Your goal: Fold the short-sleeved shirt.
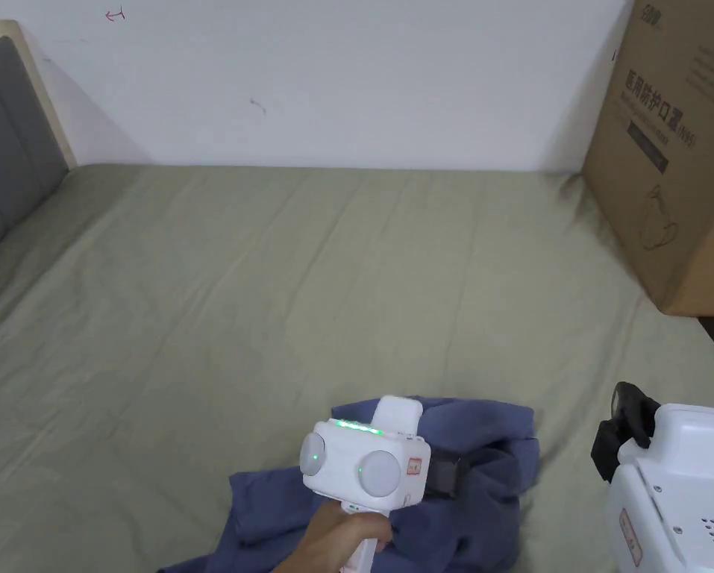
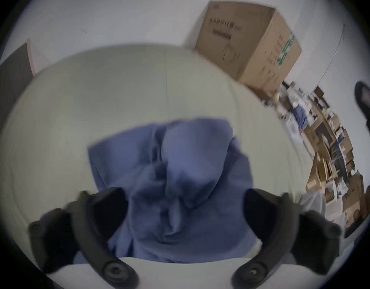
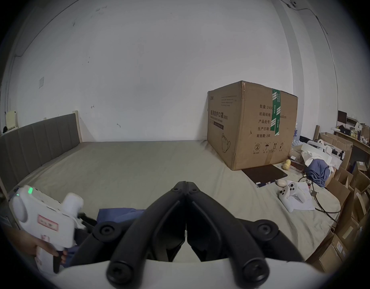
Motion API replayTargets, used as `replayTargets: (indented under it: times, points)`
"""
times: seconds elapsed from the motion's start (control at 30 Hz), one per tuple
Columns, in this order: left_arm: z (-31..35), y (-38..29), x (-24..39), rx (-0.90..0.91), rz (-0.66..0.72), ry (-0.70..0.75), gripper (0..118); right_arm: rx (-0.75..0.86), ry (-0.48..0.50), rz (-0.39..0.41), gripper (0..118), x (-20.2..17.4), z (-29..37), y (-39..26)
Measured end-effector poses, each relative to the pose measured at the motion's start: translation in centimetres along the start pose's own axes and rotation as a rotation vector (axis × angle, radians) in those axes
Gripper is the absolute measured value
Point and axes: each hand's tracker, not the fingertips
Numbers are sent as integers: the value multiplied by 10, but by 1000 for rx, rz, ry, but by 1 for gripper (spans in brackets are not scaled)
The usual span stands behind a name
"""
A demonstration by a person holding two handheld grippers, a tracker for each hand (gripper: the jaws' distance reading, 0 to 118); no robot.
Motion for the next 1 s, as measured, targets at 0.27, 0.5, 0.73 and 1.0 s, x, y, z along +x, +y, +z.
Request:
replayTargets:
  times: [0.27,0.5,0.73,1.0]
  points:
    - [109,37,0,441,-101,101,115,79,13,-33,0,-7,9,27]
    - [176,30,-27,681,-147,283,115,141,26,-11,0,-18,14,45]
    - [202,4,-62,771,-94,382,4,159,43,-13,0,-28,15,50]
    - [208,-4,-87,755,23,373,0,153,63,-8,0,-34,14,48]
